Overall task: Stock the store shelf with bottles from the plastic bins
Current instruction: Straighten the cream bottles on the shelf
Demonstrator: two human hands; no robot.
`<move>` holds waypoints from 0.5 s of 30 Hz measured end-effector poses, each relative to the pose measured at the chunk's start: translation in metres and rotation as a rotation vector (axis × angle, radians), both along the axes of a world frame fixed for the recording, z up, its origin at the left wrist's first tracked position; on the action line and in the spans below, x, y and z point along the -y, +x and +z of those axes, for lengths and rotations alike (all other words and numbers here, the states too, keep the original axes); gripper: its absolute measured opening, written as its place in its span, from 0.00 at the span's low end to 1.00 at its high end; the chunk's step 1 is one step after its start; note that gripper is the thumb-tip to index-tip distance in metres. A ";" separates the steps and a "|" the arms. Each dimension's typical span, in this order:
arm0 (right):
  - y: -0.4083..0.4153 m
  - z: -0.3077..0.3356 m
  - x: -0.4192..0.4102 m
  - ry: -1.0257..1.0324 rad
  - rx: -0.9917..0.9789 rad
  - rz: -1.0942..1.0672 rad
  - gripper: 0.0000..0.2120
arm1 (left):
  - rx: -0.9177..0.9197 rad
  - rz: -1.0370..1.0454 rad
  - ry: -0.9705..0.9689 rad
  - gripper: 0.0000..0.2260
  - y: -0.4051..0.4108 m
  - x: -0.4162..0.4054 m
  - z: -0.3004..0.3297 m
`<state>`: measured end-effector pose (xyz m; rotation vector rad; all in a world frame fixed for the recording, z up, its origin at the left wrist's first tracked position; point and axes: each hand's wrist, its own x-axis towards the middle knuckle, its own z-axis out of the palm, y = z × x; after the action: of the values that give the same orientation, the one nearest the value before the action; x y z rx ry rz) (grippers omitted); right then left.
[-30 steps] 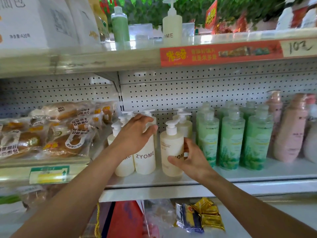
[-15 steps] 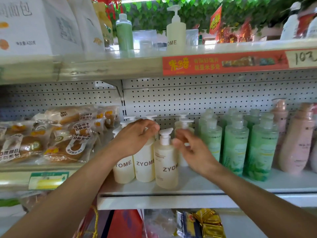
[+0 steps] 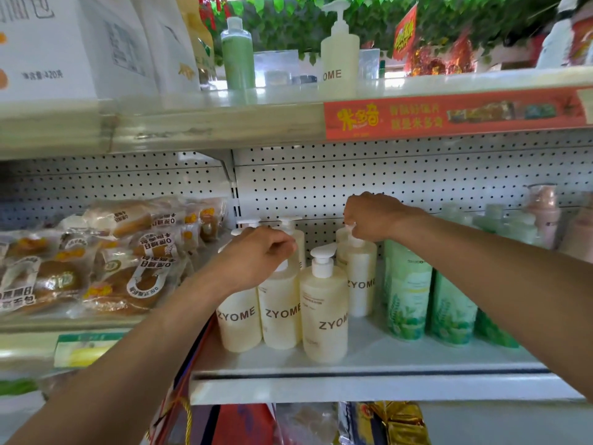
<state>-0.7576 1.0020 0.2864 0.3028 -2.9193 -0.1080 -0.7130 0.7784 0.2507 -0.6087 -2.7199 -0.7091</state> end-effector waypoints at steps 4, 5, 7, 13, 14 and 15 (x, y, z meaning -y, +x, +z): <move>-0.005 0.001 0.004 -0.150 0.091 -0.005 0.17 | 0.029 -0.014 -0.022 0.13 0.001 0.001 -0.002; -0.006 0.000 0.006 -0.200 0.110 0.003 0.16 | 0.029 -0.015 -0.026 0.14 0.001 0.001 -0.002; -0.007 -0.002 0.009 -0.274 0.110 0.033 0.12 | 0.023 -0.013 -0.034 0.14 0.002 0.001 -0.003; -0.013 -0.005 0.026 -0.386 0.149 0.145 0.07 | 0.020 -0.019 -0.030 0.13 0.002 0.000 -0.001; -0.014 -0.005 0.029 -0.404 0.162 0.160 0.07 | 0.018 -0.022 -0.031 0.13 0.002 0.000 -0.001; -0.014 -0.005 0.032 -0.421 0.178 0.177 0.07 | 0.014 -0.023 -0.034 0.13 0.002 0.000 -0.001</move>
<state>-0.7717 0.9701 0.2817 0.5158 -2.9693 0.5787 -0.7107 0.7780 0.2494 -0.6466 -2.7476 -0.6765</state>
